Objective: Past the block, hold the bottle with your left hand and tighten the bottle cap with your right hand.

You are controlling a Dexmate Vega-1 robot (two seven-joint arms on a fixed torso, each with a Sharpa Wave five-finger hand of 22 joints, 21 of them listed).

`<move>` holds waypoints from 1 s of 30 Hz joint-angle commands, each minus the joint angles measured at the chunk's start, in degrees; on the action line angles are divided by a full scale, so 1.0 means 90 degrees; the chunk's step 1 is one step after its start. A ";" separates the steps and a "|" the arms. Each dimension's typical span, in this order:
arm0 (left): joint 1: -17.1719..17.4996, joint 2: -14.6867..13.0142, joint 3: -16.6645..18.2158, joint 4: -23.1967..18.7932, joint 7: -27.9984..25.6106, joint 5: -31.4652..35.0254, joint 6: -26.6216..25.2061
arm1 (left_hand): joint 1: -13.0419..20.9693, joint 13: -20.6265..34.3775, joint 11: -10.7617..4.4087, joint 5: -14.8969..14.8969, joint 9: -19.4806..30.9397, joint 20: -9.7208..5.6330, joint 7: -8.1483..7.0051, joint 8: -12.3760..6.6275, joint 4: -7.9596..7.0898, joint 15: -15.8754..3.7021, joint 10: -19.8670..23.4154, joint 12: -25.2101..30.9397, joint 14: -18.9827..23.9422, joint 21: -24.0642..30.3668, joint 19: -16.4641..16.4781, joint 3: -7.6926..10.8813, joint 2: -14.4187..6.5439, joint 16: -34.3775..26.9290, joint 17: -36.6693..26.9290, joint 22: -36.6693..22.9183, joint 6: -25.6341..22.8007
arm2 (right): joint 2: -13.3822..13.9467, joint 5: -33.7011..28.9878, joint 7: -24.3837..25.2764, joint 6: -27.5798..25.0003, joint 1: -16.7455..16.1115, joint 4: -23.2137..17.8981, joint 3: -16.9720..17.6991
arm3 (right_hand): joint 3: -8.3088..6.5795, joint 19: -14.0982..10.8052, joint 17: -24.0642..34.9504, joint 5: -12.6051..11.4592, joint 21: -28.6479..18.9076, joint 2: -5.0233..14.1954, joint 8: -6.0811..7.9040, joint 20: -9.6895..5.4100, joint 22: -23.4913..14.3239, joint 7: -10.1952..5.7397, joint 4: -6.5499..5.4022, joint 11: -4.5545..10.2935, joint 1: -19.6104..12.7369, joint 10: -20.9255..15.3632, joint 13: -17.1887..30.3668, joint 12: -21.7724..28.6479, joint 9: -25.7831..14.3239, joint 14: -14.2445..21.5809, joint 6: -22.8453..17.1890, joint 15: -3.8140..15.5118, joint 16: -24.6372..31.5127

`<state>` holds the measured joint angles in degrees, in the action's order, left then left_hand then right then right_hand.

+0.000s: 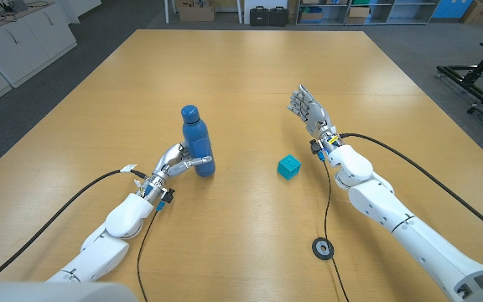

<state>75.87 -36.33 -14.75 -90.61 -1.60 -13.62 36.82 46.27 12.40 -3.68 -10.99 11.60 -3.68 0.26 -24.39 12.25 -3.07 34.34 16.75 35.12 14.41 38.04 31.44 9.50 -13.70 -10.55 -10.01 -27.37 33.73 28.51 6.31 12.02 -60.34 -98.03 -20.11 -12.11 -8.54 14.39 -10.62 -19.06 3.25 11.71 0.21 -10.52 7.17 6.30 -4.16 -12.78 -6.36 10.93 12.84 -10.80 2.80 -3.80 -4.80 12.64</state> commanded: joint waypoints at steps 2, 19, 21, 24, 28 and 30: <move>0.0368 -0.0033 0.0312 -0.0711 -0.0540 0.0271 -0.0305 | 0.0826 0.0038 -0.0199 -0.0047 0.0010 -0.0779 -0.0359 -0.0070 -0.0284 -0.1103 0.0266 0.0035 0.0069 0.0030 0.0070 0.0258 -0.0944 -0.0005 -0.0032 -0.0028 -0.0436 | 0.0254 0.0085 -0.0132 0.0144 -0.0283 -0.0257 0.0142 | -0.0019 -0.0041 0.0011 -0.0032 0.0012 0.0038 0.0005 -0.0022 -0.0036 0.0087 0.0022 -0.0014 -0.0047 -0.0042 0.0013 -0.0007 -0.0016 0.0043 -0.0034 -0.0010 0.0048; 0.0689 0.0283 0.0503 -0.1507 -0.1710 0.1154 -0.0999 | 0.0803 0.0076 -0.0264 -0.0045 0.0013 -0.0808 -0.0429 -0.0138 -0.0312 -0.1109 0.0461 0.0069 0.0233 0.0036 0.0150 0.0255 -0.1009 0.0001 -0.0052 -0.0042 -0.0632 | 0.0644 0.0101 -0.0595 0.0818 -0.0682 -0.0475 0.0360 | -0.0018 -0.0098 0.0011 -0.0027 0.0014 0.0054 0.0017 0.0030 -0.0037 0.0118 0.0025 -0.0069 -0.0058 -0.0099 0.0014 0.0010 -0.0017 0.0122 -0.0087 -0.0068 0.0074; 0.0656 0.0274 0.0518 -0.1555 -0.1742 0.1205 -0.1017 | 0.0803 0.0078 -0.0266 -0.0045 0.0013 -0.0809 -0.0431 -0.0139 -0.0310 -0.1111 0.0476 0.0072 0.0238 0.0036 0.0155 0.0254 -0.1008 0.0004 -0.0052 -0.0043 -0.0637 | 0.0707 0.0046 -0.0595 0.0825 -0.0720 -0.0578 0.0370 | -0.0018 -0.0104 0.0011 -0.0027 0.0014 0.0056 0.0016 0.0030 -0.0038 0.0117 0.0025 -0.0074 -0.0060 -0.0105 0.0014 0.0012 -0.0017 0.0123 -0.0088 -0.0063 0.0074; 0.0606 0.0194 0.0555 -0.1608 -0.1685 0.1188 -0.1030 | 0.0802 0.0080 -0.0275 -0.0044 0.0013 -0.0805 -0.0438 -0.0143 -0.0309 -0.1110 0.0494 0.0076 0.0248 0.0036 0.0159 0.0252 -0.1006 0.0006 -0.0053 -0.0043 -0.0649 | 0.0741 -0.0036 -0.0552 0.0864 -0.0770 -0.0736 0.0377 | -0.0018 -0.0118 0.0011 -0.0026 0.0012 0.0059 0.0015 0.0033 -0.0038 0.0115 0.0026 -0.0067 -0.0061 -0.0110 0.0014 0.0012 -0.0017 0.0136 -0.0091 -0.0065 0.0078; 0.0561 0.0029 0.0613 -0.1643 -0.1478 0.1003 -0.1023 | 0.0802 0.0088 -0.0251 -0.0041 0.0013 -0.0809 -0.0439 -0.0156 -0.0306 -0.1112 0.0542 0.0086 0.0273 0.0034 0.0167 0.0248 -0.1005 0.0014 -0.0055 -0.0045 -0.0684 | 0.0726 -0.0150 -0.0397 0.0882 -0.0844 -0.0959 0.0386 | -0.0018 -0.0132 0.0012 -0.0025 0.0011 0.0062 0.0017 0.0036 -0.0038 0.0120 0.0026 -0.0067 -0.0063 -0.0111 0.0015 0.0011 -0.0017 0.0134 -0.0101 -0.0048 0.0076; 0.0547 -0.0062 0.0658 -0.1633 -0.1404 0.0979 -0.1001 | 0.0800 0.0091 -0.0265 -0.0041 0.0013 -0.0811 -0.0442 -0.0162 -0.0304 -0.1110 0.0547 0.0084 0.0279 0.0035 0.0176 0.0245 -0.1002 0.0017 -0.0055 -0.0046 -0.0701 | 0.0704 -0.0208 -0.0366 0.0930 -0.0852 -0.1016 0.0368 | -0.0017 -0.0134 0.0012 -0.0023 0.0014 0.0064 0.0017 0.0036 -0.0038 0.0111 0.0026 -0.0062 -0.0064 -0.0119 0.0015 0.0013 -0.0018 0.0153 -0.0103 -0.0058 0.0083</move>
<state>81.59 -34.75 -10.02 -103.92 -15.09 -4.79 28.43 46.22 12.93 -2.57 -11.25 11.59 -3.67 0.98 -25.27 11.98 -3.50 35.46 17.19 37.18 14.39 39.25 31.17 9.44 -13.70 -10.81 -10.29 -28.08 39.45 28.73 2.01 18.56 -66.52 -103.90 -17.02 -12.11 -9.27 14.39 -10.62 -19.06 3.48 11.71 0.52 -10.51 7.17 6.29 -4.78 -13.01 -6.98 10.93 12.84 -10.80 3.73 -4.43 -5.12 13.15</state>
